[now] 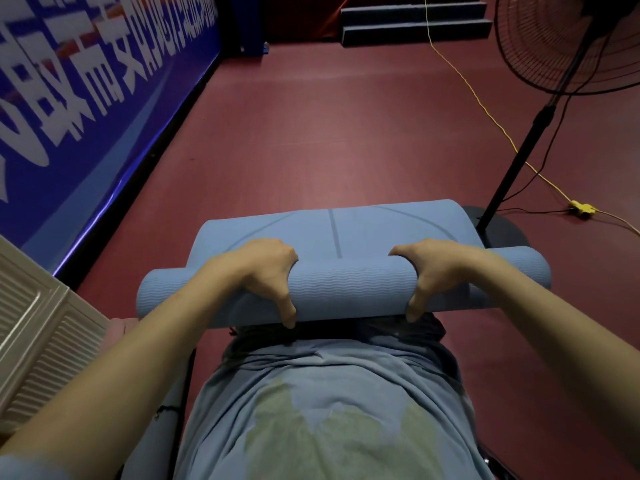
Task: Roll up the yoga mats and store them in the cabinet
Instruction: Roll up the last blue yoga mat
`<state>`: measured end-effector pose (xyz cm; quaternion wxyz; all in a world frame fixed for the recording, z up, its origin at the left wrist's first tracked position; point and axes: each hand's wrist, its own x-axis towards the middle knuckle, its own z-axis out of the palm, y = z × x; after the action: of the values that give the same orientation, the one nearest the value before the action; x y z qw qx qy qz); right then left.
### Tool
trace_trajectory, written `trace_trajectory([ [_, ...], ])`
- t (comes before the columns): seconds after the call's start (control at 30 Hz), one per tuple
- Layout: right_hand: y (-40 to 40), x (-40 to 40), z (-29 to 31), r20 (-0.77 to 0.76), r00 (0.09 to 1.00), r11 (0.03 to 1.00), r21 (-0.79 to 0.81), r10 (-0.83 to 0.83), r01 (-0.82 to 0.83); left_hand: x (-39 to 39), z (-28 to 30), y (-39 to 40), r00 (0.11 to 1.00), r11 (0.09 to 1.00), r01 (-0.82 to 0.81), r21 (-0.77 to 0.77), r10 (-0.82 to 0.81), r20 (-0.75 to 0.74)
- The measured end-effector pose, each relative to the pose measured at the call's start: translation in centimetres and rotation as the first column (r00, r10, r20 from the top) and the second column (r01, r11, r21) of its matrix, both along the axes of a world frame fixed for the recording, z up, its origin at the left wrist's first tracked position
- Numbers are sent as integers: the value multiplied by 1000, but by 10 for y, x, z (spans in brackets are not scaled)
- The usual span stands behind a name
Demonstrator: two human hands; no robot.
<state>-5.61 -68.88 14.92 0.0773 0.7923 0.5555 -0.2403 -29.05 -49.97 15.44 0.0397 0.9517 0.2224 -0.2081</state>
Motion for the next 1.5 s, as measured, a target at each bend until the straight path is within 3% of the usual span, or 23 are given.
trace_trajectory([
  [0.37, -28, -16, -1, -107, 993, 997, -52, 42, -48, -19, -5, -24, 1000, 993, 4, -115, -8, -30],
  [0.47, -35, -19, -8, -58, 996, 992, 115, 64, -57, -26, -13, -21, 999, 993, -18, -120, 23, 39],
  [0.6, -41, -17, -14, -120, 989, 917, 398, 81, -26, -25, -14, -8, 993, 964, -92, -248, 106, 44],
  [0.83, -31, -17, -6, -109, 992, 908, 419, 65, -13, -16, -11, 8, 989, 940, -145, -310, 150, -5],
  [1.0, -27, -20, -2, 131, 986, 936, 323, 100, -138, -17, -11, 16, 991, 976, -77, -203, 98, 93],
  [1.13, -27, -21, -3, 19, 1000, 955, 294, 24, -29, -28, -14, 19, 961, 960, -57, -276, 128, 244],
  [1.23, -27, -26, -7, 11, 1000, 966, 257, -21, 18, -35, -20, 22, 918, 971, -13, -237, 106, 382],
  [1.37, -19, -33, -7, 162, 987, 966, 258, -8, -34, -42, -27, 22, 837, 994, 47, -95, 13, 548],
  [1.5, -12, -27, -3, 112, 993, 971, 240, -29, 1, -41, -21, 12, 872, 992, 6, 129, -68, 485],
])
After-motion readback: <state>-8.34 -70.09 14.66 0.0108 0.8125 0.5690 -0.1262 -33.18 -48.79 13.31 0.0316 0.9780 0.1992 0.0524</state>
